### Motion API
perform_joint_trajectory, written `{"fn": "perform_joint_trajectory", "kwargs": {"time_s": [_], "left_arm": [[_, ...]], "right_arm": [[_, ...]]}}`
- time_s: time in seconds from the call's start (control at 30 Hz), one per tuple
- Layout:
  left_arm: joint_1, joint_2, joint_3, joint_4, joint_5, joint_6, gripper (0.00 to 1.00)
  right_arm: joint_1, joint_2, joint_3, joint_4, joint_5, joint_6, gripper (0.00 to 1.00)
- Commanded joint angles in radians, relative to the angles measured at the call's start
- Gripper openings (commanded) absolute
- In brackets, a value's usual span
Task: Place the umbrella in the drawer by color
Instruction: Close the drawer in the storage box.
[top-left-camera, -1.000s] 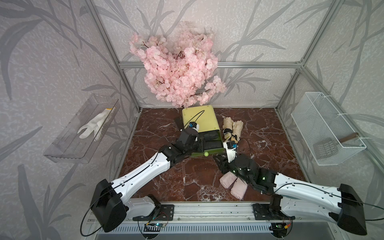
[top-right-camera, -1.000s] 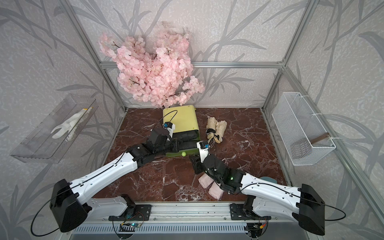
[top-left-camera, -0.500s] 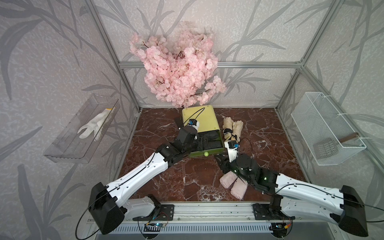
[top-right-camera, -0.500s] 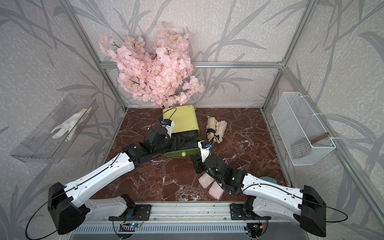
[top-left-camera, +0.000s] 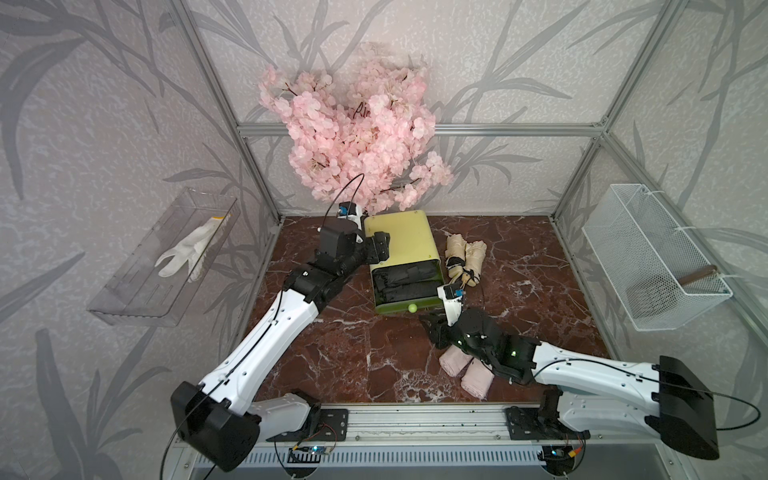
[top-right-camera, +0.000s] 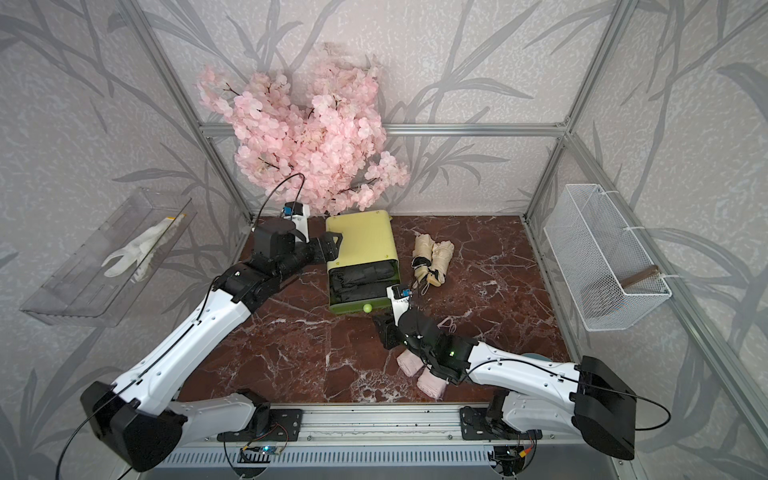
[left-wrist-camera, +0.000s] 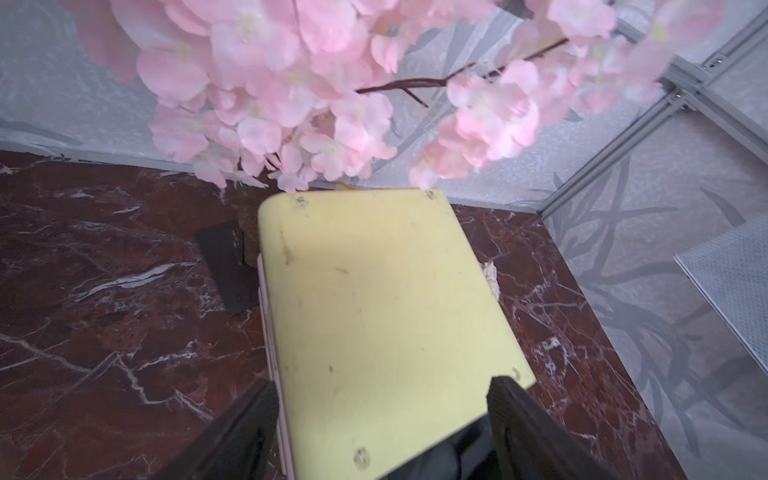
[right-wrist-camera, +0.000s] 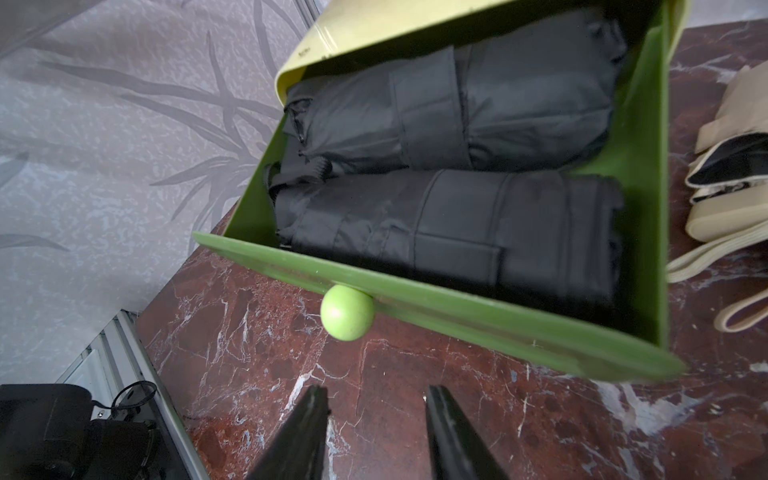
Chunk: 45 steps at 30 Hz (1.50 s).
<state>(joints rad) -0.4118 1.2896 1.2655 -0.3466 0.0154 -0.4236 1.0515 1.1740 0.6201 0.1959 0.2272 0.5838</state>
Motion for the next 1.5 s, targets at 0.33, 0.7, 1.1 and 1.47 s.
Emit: {"fn": "perform_joint_trajectory", "kwargs": {"time_s": [0.33, 0.7, 1.1, 1.47], "left_arm": [[0.165, 0.309, 0.188, 0.045, 0.208, 0.083, 0.88], [0.163, 0.358, 0.12, 0.11, 0.258, 0.056, 0.99], [0.133, 0.321, 0.01, 0.152, 0.259, 0.031, 0.96], [0.11, 0.293, -0.009, 0.154, 0.258, 0.028, 0.96]], "right_arm": [[-0.003, 0.143, 0.069, 0.171, 0.037, 0.071, 0.43], [-0.004, 0.181, 0.108, 0.21, 0.11, 0.037, 0.42], [-0.008, 0.219, 0.18, 0.227, 0.139, -0.014, 0.37], [-0.063, 0.279, 0.255, 0.221, 0.12, -0.054, 0.37]]}}
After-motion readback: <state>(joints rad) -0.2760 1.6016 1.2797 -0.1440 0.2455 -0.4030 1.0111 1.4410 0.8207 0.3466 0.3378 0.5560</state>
